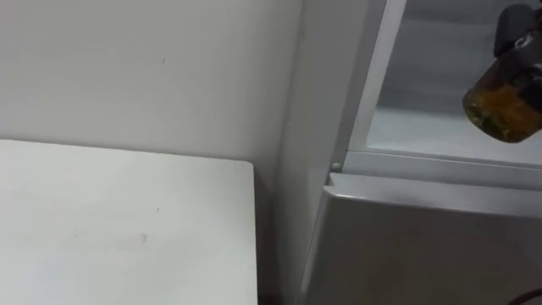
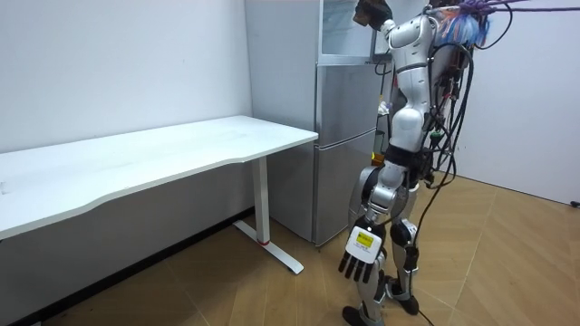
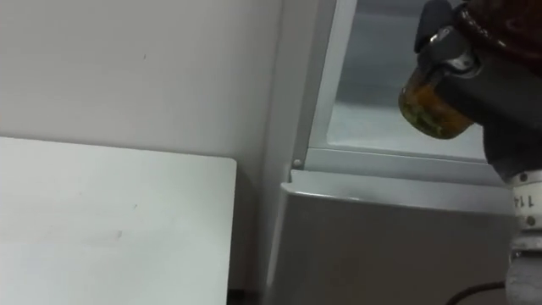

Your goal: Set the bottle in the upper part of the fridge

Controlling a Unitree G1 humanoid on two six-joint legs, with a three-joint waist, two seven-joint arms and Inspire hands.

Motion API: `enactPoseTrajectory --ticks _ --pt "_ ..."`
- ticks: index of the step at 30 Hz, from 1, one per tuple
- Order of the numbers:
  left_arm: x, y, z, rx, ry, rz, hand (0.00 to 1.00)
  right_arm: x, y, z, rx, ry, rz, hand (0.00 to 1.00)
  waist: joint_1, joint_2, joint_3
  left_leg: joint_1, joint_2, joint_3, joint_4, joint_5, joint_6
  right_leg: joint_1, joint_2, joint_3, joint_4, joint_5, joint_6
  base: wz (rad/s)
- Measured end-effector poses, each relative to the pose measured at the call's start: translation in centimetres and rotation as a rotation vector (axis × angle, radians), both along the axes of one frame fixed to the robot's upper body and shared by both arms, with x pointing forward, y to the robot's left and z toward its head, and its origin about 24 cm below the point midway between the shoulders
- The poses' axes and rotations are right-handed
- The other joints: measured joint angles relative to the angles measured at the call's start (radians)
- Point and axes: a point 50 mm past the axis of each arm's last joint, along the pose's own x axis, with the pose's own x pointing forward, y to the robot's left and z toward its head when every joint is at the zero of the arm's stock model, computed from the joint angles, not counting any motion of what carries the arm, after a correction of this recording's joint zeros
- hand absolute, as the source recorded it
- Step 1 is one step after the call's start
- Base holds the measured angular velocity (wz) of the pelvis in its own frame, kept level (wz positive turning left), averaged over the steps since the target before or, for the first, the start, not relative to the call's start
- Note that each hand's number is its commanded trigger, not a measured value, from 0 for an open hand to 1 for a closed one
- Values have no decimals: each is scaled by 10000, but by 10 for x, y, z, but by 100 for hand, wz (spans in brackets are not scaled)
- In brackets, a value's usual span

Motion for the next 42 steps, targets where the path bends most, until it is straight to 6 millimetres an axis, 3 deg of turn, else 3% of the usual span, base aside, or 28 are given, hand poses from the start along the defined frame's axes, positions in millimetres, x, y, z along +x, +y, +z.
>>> enactPoseTrajectory --ticks 2,7,10,18,23,30,34,36,39,42 --pt "1 1 0 60 -65 113 0 4 -5 -2 96 271 -107 100 42 -19 -12 -26 -2 -28 37 -21 -1 6 -1 -30 0 1 1 4" --pt "2 6 2 234 -106 75 0 19 -19 1 549 597 -759 100 176 87 66 -41 0 -35 118 -32 1 1 -4 -38 11 0 1 0" --pt "10 7 3 274 -360 -104 0 30 -31 -2 1061 987 -1306 100 189 78 56 -131 -1 -73 120 -28 3 -103 -13 -51 60 0 0 0" --pt "15 9 5 389 -470 -179 0 57 -63 -24 2109 2719 -3111 100 230 116 65 -202 -16 -145 249 -28 2 -76 -15 -165 25 -1 2 4" --pt "12 8 5 352 -397 -122 0 62 -72 -37 2369 3503 -3559 100 288 167 90 -206 -13 -139 247 -29 1 -89 -13 -189 22 -2 3 0" --pt "7 7 5 172 -193 -76 0 67 -79 -48 1934 4408 -3799 100 330 329 27 -238 -13 -116 132 -23 -2 -201 -14 -200 53 -3 5 0" --pt "6 8 5 158 -142 7 0 68 -82 -50 1134 5010 -4031 100 358 265 40 -197 -13 -118 126 -18 -5 -212 -28 -197 170 -20 26 0" --pt "7 10 5 180 -201 140 0 68 -87 -52 838 5287 -4229 100 408 117 76 -198 -12 -126 145 -18 -5 -219 -36 -188 193 -25 32 0" --pt "6 12 6 233 -179 263 0 67 -95 -59 762 5758 -4482 100 538 -72 55 -188 -16 -134 164 -20 -3 -187 -42 -175 189 -24 31 0" --pt "5 12 6 238 -175 270 0 68 -96 -63 756 5947 -4525 100 587 -132 75 -218 -21 -177 164 -22 -3 -147 -43 -194 178 -24 31 1"
